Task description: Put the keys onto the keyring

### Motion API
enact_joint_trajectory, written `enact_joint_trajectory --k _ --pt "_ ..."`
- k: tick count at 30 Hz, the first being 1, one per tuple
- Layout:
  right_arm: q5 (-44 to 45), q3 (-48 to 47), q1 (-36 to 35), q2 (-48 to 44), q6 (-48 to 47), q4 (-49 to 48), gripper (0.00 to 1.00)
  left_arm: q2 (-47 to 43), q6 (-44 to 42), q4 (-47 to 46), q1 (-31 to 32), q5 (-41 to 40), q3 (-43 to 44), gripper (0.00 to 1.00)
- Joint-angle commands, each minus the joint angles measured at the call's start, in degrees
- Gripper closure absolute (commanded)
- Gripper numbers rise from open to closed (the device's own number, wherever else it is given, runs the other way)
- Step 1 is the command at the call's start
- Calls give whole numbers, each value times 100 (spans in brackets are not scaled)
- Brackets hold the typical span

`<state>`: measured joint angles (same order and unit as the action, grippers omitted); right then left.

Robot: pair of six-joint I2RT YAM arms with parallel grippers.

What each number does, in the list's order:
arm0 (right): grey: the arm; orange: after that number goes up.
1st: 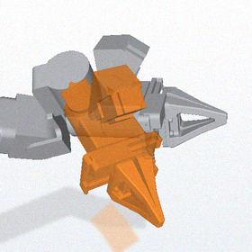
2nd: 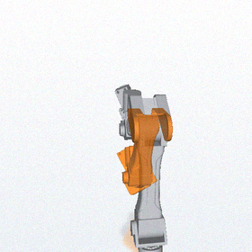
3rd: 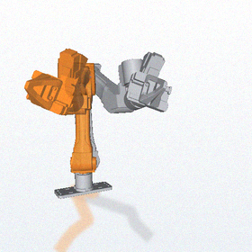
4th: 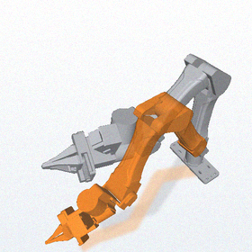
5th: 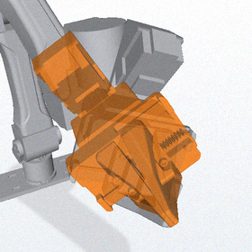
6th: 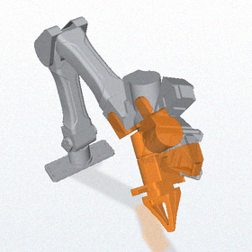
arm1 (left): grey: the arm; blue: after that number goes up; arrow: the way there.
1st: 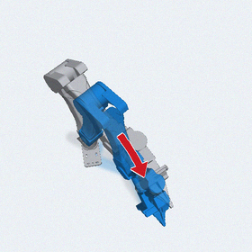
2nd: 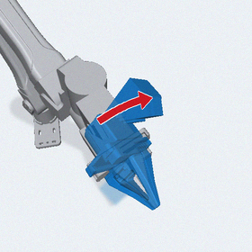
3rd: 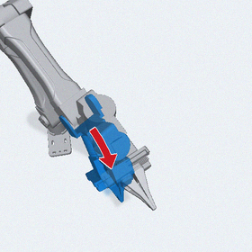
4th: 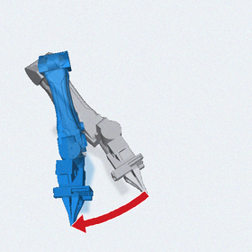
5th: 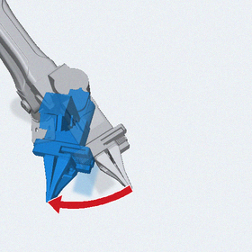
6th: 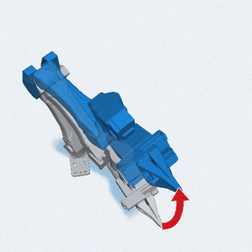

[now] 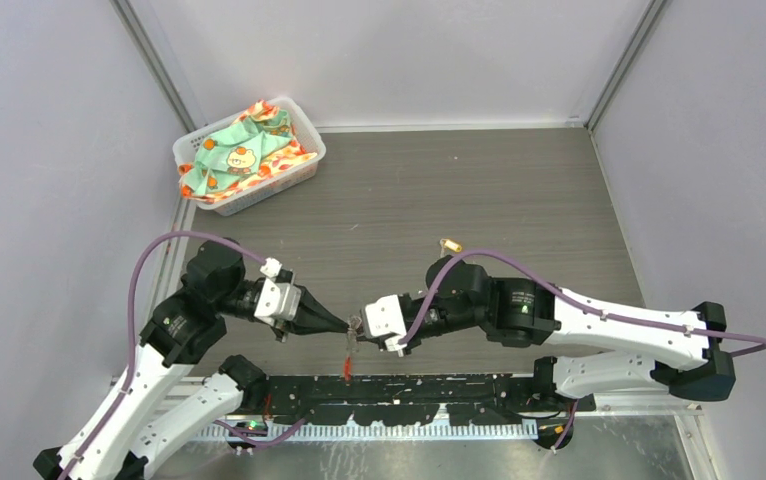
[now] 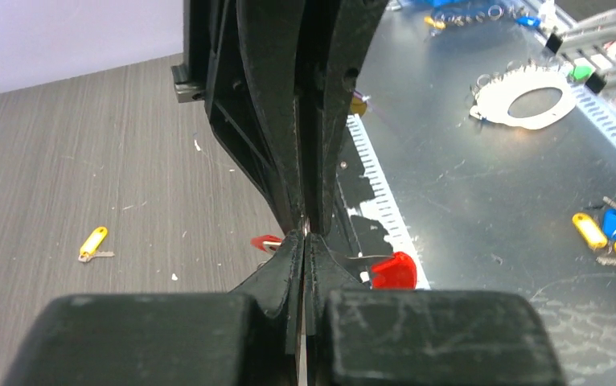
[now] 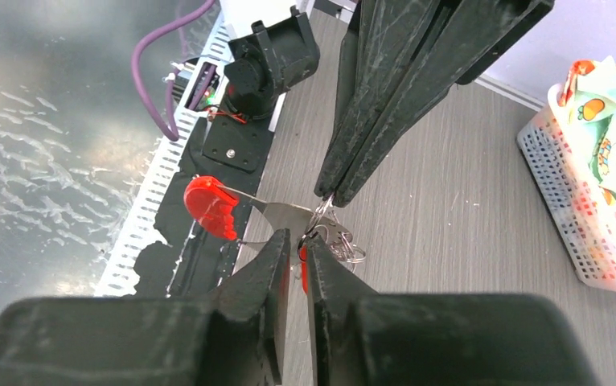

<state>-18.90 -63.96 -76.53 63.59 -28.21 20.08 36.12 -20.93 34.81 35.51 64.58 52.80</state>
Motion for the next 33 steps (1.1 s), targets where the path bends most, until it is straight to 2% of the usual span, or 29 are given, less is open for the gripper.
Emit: enact_joint_trajectory --k 1,10,17,33 --pt "450 100 -32 -245 323 -577 77 -73 1111 -1385 -6 94 -44 100" --pt "955 210 -33 -781 636 -870 58 -226 1391 -1637 -6 3 -188 100" --pt "1024 373 -29 -895 965 -1378 57 -232 1434 -1736 -5 -118 -199 100" --pt "624 387 -29 -634 1243 -1450 66 -202 1408 -1775 -1 -220 -147 100"
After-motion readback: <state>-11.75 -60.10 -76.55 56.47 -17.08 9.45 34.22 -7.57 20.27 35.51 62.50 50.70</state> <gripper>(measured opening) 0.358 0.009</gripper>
